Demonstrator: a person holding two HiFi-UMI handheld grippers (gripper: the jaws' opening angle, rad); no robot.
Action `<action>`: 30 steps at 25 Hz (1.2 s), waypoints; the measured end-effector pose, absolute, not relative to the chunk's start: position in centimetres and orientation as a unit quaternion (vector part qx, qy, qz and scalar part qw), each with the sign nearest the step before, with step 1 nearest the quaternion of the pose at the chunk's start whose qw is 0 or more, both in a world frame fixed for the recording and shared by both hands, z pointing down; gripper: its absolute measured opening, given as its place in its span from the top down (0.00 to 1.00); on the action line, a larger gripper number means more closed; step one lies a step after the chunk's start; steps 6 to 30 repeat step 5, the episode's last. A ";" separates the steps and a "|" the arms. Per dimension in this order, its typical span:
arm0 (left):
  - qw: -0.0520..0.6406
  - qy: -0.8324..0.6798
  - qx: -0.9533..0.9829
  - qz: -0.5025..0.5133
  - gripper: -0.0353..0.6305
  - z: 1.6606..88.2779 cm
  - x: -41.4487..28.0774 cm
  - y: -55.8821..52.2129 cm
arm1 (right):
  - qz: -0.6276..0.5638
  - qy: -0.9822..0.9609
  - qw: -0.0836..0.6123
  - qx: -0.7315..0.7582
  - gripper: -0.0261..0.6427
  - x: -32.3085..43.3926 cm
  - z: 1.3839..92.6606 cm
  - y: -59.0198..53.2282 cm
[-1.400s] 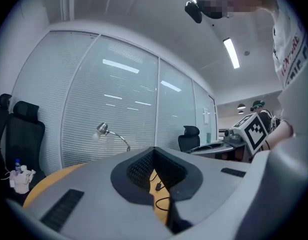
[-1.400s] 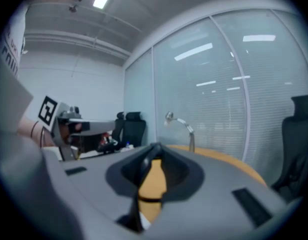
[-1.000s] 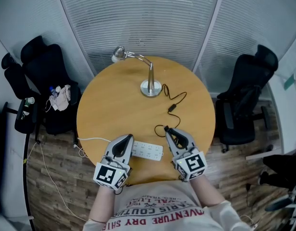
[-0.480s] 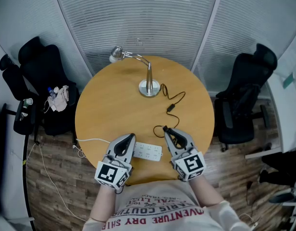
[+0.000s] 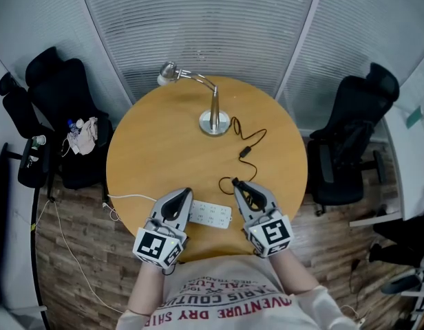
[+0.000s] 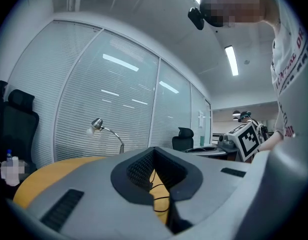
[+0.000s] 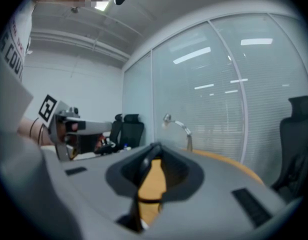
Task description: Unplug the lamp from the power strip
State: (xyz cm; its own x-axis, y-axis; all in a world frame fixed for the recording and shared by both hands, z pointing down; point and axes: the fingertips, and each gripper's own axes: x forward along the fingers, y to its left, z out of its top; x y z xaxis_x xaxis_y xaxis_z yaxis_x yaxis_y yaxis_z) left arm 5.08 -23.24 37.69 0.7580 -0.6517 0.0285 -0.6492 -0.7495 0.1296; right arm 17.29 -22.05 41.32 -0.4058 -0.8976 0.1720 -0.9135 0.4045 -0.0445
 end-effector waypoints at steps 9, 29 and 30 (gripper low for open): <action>0.072 -0.357 0.931 -0.012 0.91 37.7 4.1 -23.9 | 0.064 -0.836 0.061 0.542 0.85 16.9 41.2 -22.3; 0.072 -0.357 0.931 -0.012 0.91 37.7 4.1 -23.9 | 0.064 -0.836 0.061 0.542 0.85 16.9 41.2 -22.3; 0.072 -0.357 0.931 -0.012 0.91 37.7 4.1 -23.9 | 0.064 -0.836 0.061 0.542 0.85 16.9 41.2 -22.3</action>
